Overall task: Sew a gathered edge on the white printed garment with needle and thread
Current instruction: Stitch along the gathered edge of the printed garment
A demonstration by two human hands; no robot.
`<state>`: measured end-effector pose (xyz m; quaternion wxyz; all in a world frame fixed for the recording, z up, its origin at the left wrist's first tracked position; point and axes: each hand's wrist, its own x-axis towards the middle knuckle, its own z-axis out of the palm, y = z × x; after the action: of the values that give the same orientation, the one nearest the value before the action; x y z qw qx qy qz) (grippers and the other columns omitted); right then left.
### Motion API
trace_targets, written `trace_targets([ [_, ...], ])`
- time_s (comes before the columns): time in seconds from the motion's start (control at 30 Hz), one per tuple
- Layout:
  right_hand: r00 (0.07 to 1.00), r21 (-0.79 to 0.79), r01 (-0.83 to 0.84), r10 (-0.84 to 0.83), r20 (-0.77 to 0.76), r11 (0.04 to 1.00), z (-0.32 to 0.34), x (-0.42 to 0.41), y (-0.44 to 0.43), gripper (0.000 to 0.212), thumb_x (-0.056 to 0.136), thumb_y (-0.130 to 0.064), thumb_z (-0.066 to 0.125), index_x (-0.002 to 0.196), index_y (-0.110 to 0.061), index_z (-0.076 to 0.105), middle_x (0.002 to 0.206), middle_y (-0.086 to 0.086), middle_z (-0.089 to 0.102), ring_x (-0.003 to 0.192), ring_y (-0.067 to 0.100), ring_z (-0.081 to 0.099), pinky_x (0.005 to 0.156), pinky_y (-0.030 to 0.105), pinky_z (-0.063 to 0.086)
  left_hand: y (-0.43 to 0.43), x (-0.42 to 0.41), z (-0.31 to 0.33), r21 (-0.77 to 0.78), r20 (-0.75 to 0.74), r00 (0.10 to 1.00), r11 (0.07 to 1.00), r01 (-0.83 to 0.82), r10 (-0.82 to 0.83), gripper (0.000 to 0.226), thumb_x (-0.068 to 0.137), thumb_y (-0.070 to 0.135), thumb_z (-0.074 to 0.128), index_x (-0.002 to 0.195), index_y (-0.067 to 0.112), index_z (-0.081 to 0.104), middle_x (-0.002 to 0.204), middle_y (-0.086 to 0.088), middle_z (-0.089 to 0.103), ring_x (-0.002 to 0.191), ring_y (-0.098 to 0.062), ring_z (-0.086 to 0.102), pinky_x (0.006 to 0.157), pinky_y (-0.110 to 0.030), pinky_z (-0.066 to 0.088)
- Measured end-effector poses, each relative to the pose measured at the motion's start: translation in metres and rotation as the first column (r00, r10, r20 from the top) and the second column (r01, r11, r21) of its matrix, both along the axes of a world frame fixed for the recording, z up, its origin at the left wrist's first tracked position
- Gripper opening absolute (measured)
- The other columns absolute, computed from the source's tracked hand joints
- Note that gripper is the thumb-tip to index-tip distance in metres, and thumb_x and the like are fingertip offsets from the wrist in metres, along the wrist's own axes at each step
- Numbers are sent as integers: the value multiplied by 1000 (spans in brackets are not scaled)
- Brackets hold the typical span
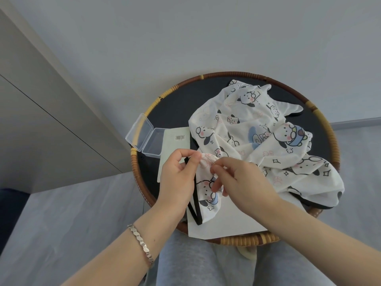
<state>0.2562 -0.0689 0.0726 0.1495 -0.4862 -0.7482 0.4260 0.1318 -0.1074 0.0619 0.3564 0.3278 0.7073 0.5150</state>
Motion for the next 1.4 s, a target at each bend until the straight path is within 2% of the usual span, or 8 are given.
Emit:
trace_targets([
  [0.27, 999, -4, 11, -11, 42, 1000, 2, -1, 1, 23, 94, -24, 43, 82, -22, 62, 67, -8, 70, 63, 9, 59, 62, 26, 47, 0, 1, 0, 24, 18, 1000, 1000, -2, 2, 5, 90, 27, 56, 86, 24, 59, 62, 11, 65, 60, 1, 62, 53, -7, 46],
  [0.5, 998, -3, 8, -7, 58, 1000, 2, -2, 1, 24, 94, -24, 42, 82, -22, 62, 68, -7, 70, 65, 9, 60, 63, 27, 48, -1, 3, 3, 29, 16, 1000, 1000, 9, -9, 5, 90, 25, 55, 87, 23, 58, 66, 11, 65, 59, 4, 62, 52, -5, 44],
  [0.73, 996, 24, -12, 10, 86, 1000, 4, -5, 2, 27, 94, -24, 39, 78, -21, 60, 66, -6, 70, 63, 9, 59, 57, 25, 45, -4, 7, 6, 82, -99, 990, 991, 111, -102, 8, 91, 19, 55, 85, 17, 59, 46, 12, 55, 43, 4, 50, 46, -5, 36],
  [0.9, 994, -178, 43, -60, -90, 983, 6, -8, 4, 26, 95, -24, 41, 74, -23, 58, 58, -4, 68, 48, 8, 56, 48, 15, 42, -7, 6, 11, 105, -231, 948, 963, 249, -220, 13, 91, 12, 55, 82, 21, 60, 69, 11, 64, 64, 5, 60, 59, -5, 42],
  [1.03, 935, -430, 22, -170, -310, 903, 10, -9, 5, 23, 97, -20, 44, 83, -16, 61, 56, 5, 64, 41, 12, 48, 41, 12, 37, -9, 6, 9, 103, -239, 960, 979, 178, -149, 7, 89, 18, 59, 82, 21, 60, 51, 13, 59, 48, 3, 55, 48, -5, 38],
  [1.13, 934, -432, 23, -173, -311, 902, 9, -9, 4, 23, 97, -19, 43, 84, -14, 60, 53, 3, 59, 39, 10, 45, 39, 12, 35, -7, 5, 8, 87, -112, 989, 991, 105, -95, 3, 84, 20, 66, 84, 23, 66, 63, 12, 68, 63, 2, 64, 55, -5, 43],
  [1.23, 952, -403, 31, -150, -267, 915, 3, -9, 5, 27, 97, -16, 40, 77, -17, 58, 44, -8, 48, 41, 5, 40, 43, 13, 33, -6, 4, 8, 100, -6, 993, 988, 121, -121, 17, 83, 12, 66, 77, 27, 69, 67, 16, 70, 72, 3, 66, 59, -6, 46],
  [1.4, 971, -373, -48, -45, -236, 926, 1, -5, 5, 32, 94, -6, 34, 93, -23, 62, 53, -5, 51, 45, 6, 44, 46, 15, 36, -6, 3, 5, 94, -244, 960, 982, 167, -140, 26, 84, 12, 65, 76, 37, 66, 72, 21, 67, 78, 2, 64, 66, -7, 47],
])
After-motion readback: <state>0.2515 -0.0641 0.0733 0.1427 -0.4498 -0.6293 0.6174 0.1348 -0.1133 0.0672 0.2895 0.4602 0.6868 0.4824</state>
